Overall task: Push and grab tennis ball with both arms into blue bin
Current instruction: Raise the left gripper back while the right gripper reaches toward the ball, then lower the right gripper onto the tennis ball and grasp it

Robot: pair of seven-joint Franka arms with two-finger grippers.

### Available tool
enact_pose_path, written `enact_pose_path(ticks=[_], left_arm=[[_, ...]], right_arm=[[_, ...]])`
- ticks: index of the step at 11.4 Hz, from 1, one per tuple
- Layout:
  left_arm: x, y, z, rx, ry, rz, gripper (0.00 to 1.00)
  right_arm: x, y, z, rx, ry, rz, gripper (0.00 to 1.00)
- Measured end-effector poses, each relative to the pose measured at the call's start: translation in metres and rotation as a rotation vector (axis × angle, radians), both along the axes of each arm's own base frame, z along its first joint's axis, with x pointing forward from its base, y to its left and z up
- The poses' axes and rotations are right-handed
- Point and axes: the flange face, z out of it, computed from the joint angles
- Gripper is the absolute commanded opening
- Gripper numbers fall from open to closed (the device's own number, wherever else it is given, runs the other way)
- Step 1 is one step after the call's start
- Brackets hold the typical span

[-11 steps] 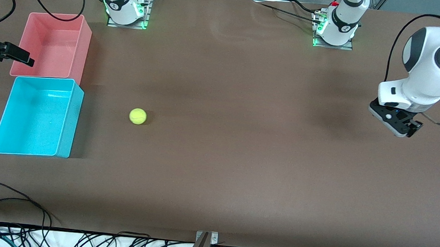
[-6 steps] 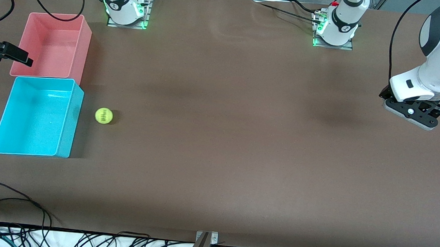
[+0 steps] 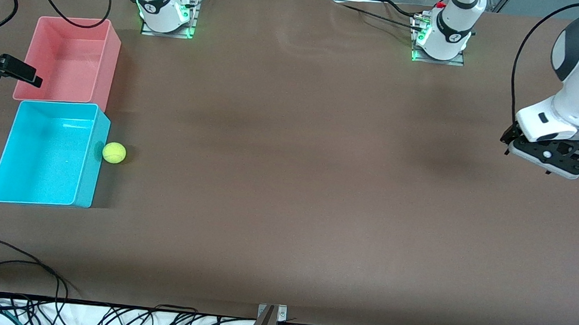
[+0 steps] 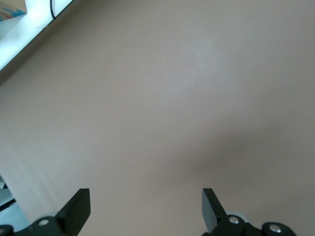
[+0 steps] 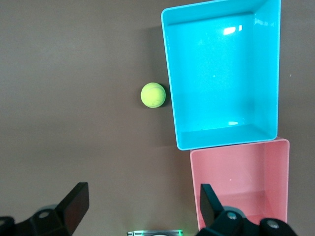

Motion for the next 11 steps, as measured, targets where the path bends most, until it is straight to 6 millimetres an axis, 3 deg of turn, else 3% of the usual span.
enact_pose_path(ticks=[6, 8, 11], left_arm=[[-0.015, 0.004, 0.115, -0.03, 0.041, 0.159, 1.0], [-0.021, 0.002, 0.134, -0.091, 0.039, 0.288, 1.0], [-0.024, -0.003, 0.135, -0.192, 0.057, 0.455, 1.0]], right_arm=[[0.019, 0.009, -0.034, 0.023, 0.028, 0.005, 1.0], [0.032, 0.014, -0.054, 0.017, 0.029, 0.012, 1.0], [0.05, 0.018, -0.088, 0.008, 0.039, 0.017, 1.0]])
